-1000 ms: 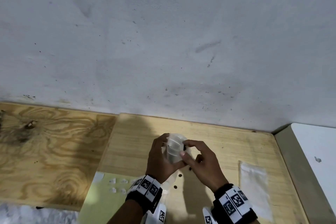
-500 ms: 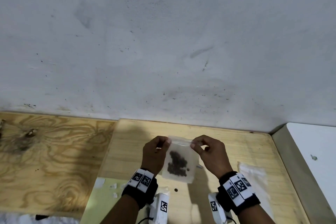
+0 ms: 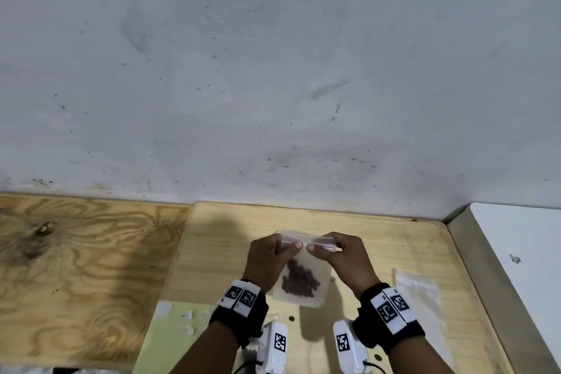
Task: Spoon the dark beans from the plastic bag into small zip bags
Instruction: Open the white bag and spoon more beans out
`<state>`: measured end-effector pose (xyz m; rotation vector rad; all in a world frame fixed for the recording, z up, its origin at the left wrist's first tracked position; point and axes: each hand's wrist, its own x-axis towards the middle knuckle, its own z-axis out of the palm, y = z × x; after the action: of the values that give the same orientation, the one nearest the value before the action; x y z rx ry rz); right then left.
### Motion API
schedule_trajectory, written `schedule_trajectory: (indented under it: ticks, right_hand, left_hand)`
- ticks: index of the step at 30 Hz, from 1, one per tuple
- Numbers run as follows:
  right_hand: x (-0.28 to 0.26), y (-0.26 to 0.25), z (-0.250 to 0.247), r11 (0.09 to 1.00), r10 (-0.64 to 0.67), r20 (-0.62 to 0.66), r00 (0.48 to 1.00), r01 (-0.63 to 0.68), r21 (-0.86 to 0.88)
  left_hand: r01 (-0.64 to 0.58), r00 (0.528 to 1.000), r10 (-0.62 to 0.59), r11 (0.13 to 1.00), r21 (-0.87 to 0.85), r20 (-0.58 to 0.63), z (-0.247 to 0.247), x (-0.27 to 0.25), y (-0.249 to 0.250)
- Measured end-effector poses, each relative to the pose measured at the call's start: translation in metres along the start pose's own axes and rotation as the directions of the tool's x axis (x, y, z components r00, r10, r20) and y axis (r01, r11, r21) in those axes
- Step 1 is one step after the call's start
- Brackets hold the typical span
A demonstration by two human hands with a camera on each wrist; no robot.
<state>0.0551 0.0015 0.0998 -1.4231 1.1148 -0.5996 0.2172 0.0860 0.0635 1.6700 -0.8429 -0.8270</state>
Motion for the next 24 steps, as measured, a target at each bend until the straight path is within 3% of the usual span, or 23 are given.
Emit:
schedule_trajectory:
  ticks: [7,12,15,21,24]
  right_hand:
    - [0.002,0.000,0.003,0.997,0.031,0.074,0.997,-0.025,-0.073]
    - [-0.001,-0.002,-0.010,0.988,0.083,0.043,0.996,-0.088,0.124]
    - [-0.003,0.000,-0.010,0.990,0.082,0.054,0.995,-0.088,0.111]
    - [-0.011,0.002,0.004,0.992,0.010,-0.094,0.995,0.002,0.126]
    - [-0.029,0.017,0.008,0.998,-0.045,0.001,0.999,0.045,0.034]
  left_hand:
    - [-0.022,1.000,0.022,1.000,0.022,0.009,-0.004,-0.005,-0.002]
    - [0.135,0.991,-0.130,0.975,-0.178,0.037,-0.013,-0.010,0.009]
    - [0.152,0.988,-0.147,0.967,-0.203,0.038,-0.015,-0.011,0.011]
    - [0.212,0.971,-0.234,0.928,-0.307,-0.039,-0.012,-0.010,0.011]
    - [0.290,0.934,-0.352,0.850,-0.439,-0.064,-0.018,-0.011,0.007]
